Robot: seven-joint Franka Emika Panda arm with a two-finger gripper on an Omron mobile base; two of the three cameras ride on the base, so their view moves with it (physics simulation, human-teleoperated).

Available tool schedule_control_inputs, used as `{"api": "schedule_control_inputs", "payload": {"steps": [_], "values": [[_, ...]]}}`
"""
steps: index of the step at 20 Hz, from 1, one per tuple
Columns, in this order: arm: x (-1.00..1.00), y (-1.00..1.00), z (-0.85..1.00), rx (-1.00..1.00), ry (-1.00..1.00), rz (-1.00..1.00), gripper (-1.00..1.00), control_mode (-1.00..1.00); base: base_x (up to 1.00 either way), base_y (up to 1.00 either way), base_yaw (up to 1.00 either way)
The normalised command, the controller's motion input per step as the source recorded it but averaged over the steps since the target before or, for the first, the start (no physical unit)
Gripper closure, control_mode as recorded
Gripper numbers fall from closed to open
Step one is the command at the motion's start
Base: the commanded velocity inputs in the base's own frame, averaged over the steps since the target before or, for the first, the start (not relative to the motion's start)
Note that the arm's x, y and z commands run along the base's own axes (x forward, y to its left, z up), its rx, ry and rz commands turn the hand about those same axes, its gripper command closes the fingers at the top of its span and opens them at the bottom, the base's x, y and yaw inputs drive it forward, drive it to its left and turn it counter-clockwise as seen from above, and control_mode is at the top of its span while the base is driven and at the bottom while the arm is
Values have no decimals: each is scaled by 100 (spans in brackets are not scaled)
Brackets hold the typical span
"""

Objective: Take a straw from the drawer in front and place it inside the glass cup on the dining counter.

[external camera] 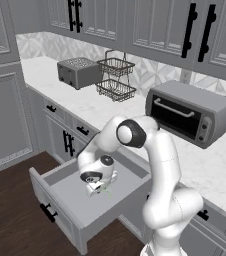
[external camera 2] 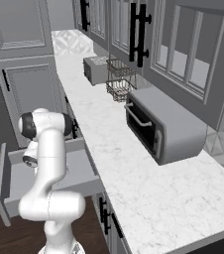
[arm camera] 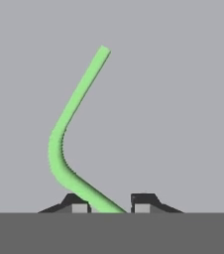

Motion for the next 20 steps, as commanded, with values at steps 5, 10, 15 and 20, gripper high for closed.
{"api": "schedule_control_inputs", "payload": {"steps": [5, 10, 15, 20], "values": [[-1, 2, 2, 2, 2, 0, 100, -100, 0, 0, 0], [-3, 9, 42, 0, -4, 2, 100, -100, 0, 0, 0], [0, 12, 61, 0, -6, 4, 100, -100, 0, 0, 0], [-36, 3, 97, 0, -9, 8, 100, -100, 0, 0, 0]]}}
